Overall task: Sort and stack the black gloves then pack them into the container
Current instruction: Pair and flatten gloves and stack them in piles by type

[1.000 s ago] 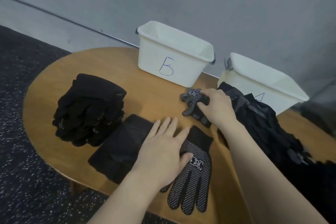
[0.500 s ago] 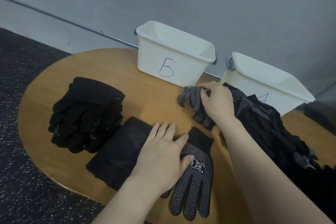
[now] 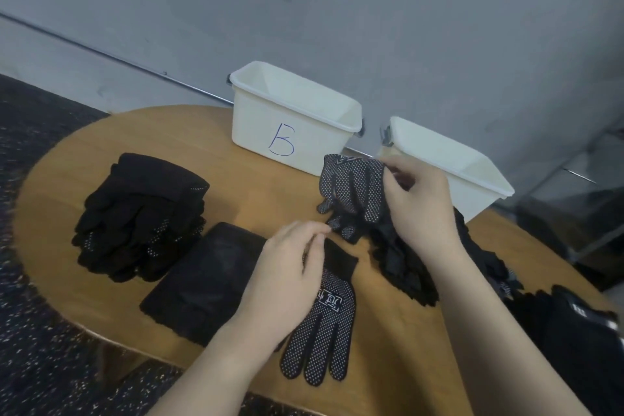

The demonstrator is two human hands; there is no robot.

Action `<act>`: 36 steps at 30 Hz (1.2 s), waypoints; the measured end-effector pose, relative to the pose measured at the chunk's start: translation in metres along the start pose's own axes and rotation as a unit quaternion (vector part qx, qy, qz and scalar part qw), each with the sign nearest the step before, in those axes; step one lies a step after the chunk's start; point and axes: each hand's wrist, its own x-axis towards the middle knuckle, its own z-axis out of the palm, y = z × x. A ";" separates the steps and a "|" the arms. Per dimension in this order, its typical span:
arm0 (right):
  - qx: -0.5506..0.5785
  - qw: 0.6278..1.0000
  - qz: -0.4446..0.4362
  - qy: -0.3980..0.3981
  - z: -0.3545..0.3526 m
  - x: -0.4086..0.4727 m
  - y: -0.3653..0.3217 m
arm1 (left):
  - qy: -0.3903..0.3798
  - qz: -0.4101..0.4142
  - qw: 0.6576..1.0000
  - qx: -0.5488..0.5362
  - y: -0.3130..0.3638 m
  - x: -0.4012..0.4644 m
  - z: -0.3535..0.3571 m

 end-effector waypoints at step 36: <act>0.312 0.889 0.259 -0.211 0.008 -0.110 0.040 | -0.071 -0.188 0.903 -0.379 0.025 -0.015 0.003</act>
